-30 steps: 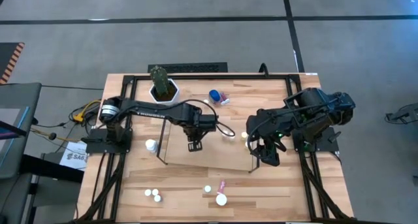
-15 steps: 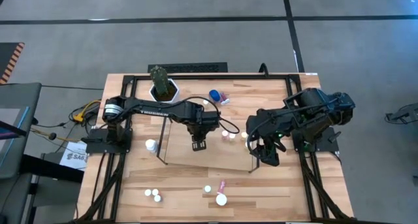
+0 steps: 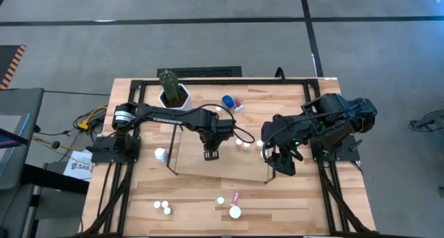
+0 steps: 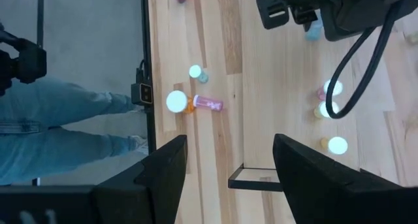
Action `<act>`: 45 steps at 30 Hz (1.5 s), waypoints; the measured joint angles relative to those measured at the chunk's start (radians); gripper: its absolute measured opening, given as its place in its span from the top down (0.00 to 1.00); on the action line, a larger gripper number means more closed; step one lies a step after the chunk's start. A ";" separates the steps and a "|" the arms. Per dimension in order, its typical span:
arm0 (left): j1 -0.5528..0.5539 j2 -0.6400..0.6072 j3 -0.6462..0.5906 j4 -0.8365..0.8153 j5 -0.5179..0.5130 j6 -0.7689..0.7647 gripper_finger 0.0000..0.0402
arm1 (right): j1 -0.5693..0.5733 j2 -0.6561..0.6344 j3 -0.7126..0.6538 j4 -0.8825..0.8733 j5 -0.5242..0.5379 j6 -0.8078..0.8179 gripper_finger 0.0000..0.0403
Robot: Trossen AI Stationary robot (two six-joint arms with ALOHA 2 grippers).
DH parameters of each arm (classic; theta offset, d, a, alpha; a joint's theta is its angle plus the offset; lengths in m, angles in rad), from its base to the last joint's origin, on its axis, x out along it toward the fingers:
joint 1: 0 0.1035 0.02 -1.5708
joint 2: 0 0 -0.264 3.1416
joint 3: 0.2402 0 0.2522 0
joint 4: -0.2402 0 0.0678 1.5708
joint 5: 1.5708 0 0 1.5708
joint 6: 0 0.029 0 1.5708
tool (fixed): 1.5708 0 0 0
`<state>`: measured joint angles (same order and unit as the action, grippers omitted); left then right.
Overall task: Pick and place medicine bottles onto shelf by color
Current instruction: Put the blue pill bottle on the shelf
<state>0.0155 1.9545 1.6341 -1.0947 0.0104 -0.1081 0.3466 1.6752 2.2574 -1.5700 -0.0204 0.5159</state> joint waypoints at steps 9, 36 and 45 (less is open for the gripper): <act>0.004 0.018 0.003 -0.007 -0.011 0.019 0.76 | -0.001 0.000 0.000 0.002 0.000 0.008 0.38; 0.036 0.010 0.007 -0.033 0.001 -0.072 0.37 | -0.001 0.000 0.000 -0.001 0.000 -0.074 0.38; 0.040 -0.081 0.008 0.037 -0.049 -0.154 0.37 | -0.022 -0.015 -0.001 -0.001 -0.003 -0.176 0.38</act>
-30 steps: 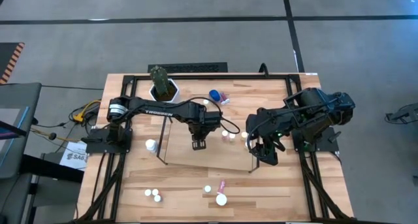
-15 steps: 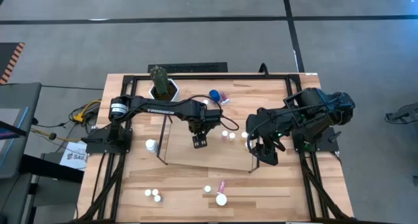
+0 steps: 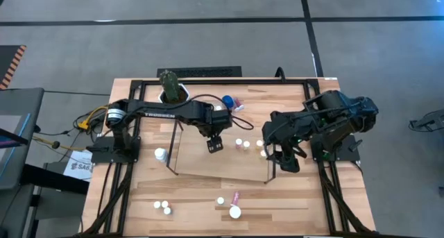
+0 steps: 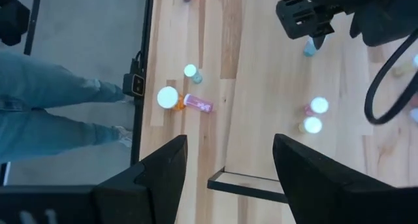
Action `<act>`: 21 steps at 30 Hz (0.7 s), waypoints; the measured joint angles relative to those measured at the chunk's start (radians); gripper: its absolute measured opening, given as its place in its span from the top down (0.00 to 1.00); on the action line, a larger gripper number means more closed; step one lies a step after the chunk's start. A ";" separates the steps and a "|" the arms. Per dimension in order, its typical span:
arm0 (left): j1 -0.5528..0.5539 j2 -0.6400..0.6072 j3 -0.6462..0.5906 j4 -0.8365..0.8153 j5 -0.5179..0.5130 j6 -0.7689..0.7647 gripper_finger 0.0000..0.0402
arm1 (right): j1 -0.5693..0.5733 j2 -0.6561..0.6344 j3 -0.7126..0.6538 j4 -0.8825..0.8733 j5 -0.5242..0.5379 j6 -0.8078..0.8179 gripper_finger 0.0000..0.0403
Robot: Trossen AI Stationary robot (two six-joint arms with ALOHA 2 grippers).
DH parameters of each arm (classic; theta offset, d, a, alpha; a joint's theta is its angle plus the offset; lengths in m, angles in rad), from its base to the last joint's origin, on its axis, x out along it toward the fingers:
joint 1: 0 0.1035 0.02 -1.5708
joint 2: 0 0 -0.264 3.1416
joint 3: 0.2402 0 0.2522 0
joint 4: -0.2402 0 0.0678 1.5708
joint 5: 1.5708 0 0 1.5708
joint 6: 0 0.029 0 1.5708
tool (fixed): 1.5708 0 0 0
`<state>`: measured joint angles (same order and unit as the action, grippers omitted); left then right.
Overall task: Pick and place medicine bottles onto shelf by color
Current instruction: Put the blue pill bottle on the shelf
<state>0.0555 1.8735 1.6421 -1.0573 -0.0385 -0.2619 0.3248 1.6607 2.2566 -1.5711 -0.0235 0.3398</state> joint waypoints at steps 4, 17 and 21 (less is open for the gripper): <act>0.000 -0.037 0.000 -0.001 -0.007 -0.060 0.37 | -0.009 -0.024 0.001 0.000 0.000 -0.041 0.38; -0.112 -0.178 0.000 0.047 -0.120 -0.331 0.37 | -0.221 -0.095 -0.005 0.000 0.209 -0.288 0.38; -0.174 -0.226 0.000 0.041 -0.230 -0.411 0.37 | -0.344 -0.115 -0.050 0.000 0.216 -0.381 0.38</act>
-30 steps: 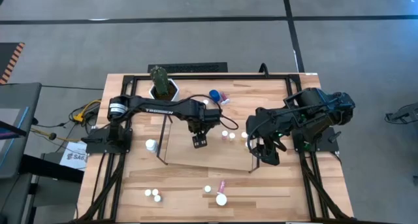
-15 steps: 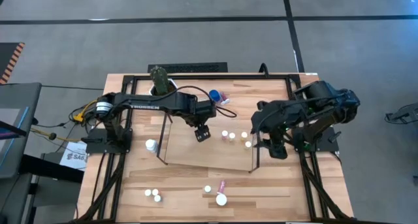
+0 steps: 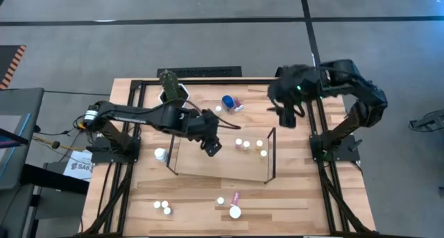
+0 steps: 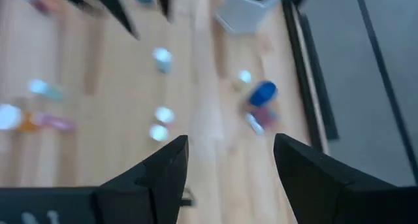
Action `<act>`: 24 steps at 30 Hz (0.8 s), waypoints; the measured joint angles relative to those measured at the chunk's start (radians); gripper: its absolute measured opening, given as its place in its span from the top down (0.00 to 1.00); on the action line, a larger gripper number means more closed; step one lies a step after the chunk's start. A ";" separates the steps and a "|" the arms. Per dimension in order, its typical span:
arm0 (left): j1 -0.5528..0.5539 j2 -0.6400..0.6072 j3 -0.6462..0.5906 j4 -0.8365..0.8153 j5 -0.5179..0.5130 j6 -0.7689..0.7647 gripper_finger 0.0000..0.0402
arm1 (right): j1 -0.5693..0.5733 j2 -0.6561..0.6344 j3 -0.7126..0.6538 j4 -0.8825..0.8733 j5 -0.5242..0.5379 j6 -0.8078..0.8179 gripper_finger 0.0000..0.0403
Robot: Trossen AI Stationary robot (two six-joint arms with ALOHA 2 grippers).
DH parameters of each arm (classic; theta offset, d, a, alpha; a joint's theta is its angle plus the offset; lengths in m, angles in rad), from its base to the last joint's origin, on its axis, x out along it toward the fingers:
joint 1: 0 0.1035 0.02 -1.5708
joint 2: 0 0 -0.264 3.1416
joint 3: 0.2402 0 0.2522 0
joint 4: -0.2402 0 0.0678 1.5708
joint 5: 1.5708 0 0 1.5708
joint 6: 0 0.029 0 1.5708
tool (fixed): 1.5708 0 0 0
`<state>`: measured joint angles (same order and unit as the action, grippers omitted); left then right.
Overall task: Pick and place medicine bottles onto shelf by color
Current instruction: Put the blue pill bottle on the shelf
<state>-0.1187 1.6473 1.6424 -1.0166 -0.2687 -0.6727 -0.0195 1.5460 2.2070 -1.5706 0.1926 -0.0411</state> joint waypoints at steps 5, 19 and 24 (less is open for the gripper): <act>-0.052 -0.072 0.000 -0.006 -0.095 -0.039 0.37 | -0.150 -0.011 -0.107 0.026 0.000 -0.089 0.38; -0.024 -0.347 0.000 -0.014 -0.367 0.114 0.37 | -0.407 0.182 -0.206 0.144 -0.002 -0.014 0.38; 0.001 -0.404 0.001 -0.014 -0.436 0.171 0.37 | -0.465 0.285 -0.206 0.167 -0.010 0.144 0.38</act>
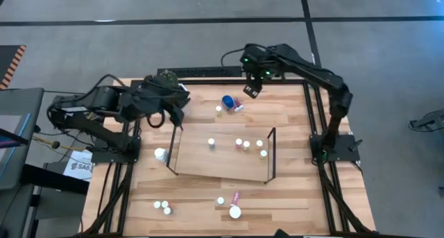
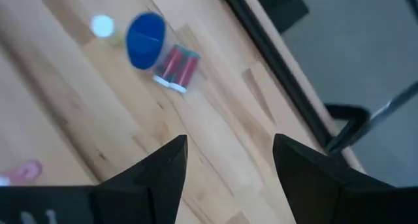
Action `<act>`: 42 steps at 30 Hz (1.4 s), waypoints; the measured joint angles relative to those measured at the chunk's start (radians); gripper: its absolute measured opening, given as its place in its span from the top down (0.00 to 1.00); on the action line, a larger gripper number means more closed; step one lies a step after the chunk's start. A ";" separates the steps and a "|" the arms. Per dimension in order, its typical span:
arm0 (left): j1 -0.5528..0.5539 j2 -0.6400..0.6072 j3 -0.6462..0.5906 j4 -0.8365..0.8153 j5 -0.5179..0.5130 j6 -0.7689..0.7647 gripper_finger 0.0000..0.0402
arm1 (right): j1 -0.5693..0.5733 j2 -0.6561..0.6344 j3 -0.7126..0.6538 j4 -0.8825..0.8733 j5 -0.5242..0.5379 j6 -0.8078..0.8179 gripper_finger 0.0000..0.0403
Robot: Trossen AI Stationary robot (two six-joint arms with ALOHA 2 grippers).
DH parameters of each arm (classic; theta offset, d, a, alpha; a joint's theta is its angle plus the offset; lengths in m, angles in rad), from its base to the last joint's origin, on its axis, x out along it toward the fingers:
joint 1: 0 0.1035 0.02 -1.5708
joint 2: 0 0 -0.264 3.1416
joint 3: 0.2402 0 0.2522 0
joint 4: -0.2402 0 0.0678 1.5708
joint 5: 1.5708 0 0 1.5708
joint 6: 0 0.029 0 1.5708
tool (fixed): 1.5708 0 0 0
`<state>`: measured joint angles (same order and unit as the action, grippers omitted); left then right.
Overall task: Pick and place medicine bottles onto shelf by color
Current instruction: Put the blue pill bottle on the shelf
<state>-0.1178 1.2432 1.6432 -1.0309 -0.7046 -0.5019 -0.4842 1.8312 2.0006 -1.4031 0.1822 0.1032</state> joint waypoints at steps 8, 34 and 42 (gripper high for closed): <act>0.069 -0.025 0.000 -0.017 -0.026 0.084 0.37 | -0.031 0.171 0.000 0.018 -0.142 0.054 0.38; 0.274 -0.027 0.000 -0.080 -0.004 0.064 0.37 | -0.084 0.448 -0.035 0.210 -0.179 0.035 0.38; 0.301 -0.027 0.000 -0.096 0.012 0.069 0.37 | -0.086 0.447 -0.112 0.296 -0.215 0.047 0.38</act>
<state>0.1830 1.2163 1.6432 -1.1266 -0.6922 -0.4326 -0.5699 2.2778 1.8891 -1.1068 -0.0326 0.1497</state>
